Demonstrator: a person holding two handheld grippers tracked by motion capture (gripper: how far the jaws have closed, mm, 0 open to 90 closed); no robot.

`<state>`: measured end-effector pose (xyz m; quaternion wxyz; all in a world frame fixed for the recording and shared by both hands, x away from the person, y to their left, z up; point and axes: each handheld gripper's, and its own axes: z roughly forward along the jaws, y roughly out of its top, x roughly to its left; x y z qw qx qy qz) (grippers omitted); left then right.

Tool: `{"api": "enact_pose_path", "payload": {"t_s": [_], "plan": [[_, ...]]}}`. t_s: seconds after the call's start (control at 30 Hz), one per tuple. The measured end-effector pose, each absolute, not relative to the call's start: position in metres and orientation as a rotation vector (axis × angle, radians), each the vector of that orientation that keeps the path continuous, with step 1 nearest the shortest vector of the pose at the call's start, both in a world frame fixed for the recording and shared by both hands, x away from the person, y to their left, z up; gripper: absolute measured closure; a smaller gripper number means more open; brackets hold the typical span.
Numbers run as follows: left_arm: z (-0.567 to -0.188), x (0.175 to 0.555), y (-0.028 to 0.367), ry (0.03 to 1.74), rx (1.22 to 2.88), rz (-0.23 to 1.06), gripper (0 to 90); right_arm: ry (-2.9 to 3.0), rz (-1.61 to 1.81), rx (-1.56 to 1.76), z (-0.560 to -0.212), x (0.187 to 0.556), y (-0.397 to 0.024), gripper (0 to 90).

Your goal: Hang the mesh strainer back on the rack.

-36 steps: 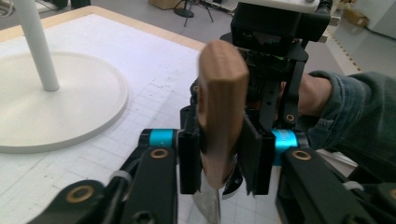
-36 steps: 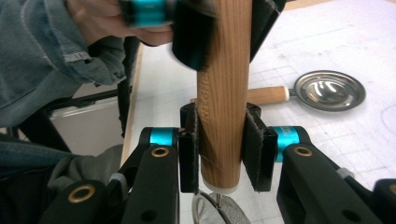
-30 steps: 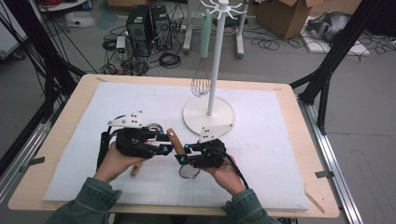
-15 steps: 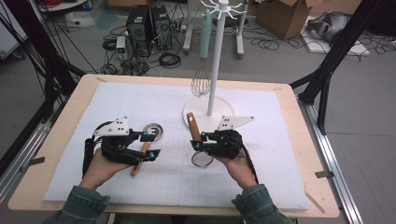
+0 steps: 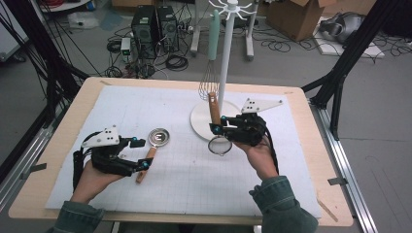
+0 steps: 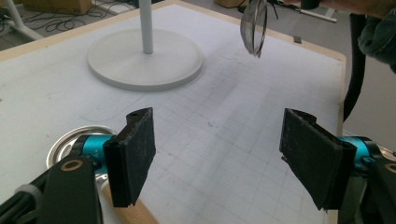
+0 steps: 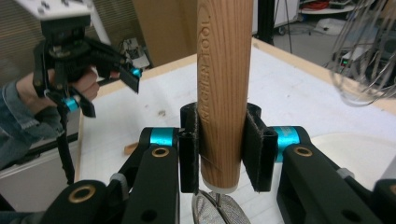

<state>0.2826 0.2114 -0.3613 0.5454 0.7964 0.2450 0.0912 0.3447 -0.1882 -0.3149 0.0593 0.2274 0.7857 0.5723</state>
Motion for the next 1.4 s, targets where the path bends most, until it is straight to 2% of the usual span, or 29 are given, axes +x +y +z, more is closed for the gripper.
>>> {"api": "enact_pose_path", "payload": {"t_s": [0.73, 1.4], "plan": [[-0.365, 0.285, 0.228, 0.66, 1.876, 0.258, 19.9, 2.267, 1.732, 0.717, -0.261, 0.367, -0.208, 70.5], [-0.364, 0.285, 0.235, 0.688, 1.87, 0.278, 14.9, 2.202, 1.719, 0.71, -0.22, 0.388, -0.199, 70.4]]}}
